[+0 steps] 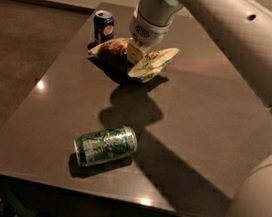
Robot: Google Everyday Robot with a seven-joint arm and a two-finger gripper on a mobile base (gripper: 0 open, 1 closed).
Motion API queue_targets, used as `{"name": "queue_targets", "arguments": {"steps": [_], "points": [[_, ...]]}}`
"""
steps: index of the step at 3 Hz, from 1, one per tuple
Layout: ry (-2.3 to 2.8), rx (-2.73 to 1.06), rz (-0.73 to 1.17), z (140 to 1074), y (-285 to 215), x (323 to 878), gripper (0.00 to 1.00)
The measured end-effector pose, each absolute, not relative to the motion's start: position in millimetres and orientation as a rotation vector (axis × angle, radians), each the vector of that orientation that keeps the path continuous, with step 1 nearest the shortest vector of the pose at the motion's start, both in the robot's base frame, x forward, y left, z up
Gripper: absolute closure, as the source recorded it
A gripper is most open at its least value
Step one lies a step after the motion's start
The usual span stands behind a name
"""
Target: Move brown chip bag near pepsi can
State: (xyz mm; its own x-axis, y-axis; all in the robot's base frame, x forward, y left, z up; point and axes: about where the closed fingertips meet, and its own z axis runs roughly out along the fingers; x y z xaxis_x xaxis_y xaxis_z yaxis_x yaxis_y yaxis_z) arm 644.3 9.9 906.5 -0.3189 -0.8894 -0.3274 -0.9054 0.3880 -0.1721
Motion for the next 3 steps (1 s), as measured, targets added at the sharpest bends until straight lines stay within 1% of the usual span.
{"name": "queue_targets", "arguments": {"steps": [3], "points": [[2.287,-1.560,0.061,901.4,11.4,643.8,0.07]]}}
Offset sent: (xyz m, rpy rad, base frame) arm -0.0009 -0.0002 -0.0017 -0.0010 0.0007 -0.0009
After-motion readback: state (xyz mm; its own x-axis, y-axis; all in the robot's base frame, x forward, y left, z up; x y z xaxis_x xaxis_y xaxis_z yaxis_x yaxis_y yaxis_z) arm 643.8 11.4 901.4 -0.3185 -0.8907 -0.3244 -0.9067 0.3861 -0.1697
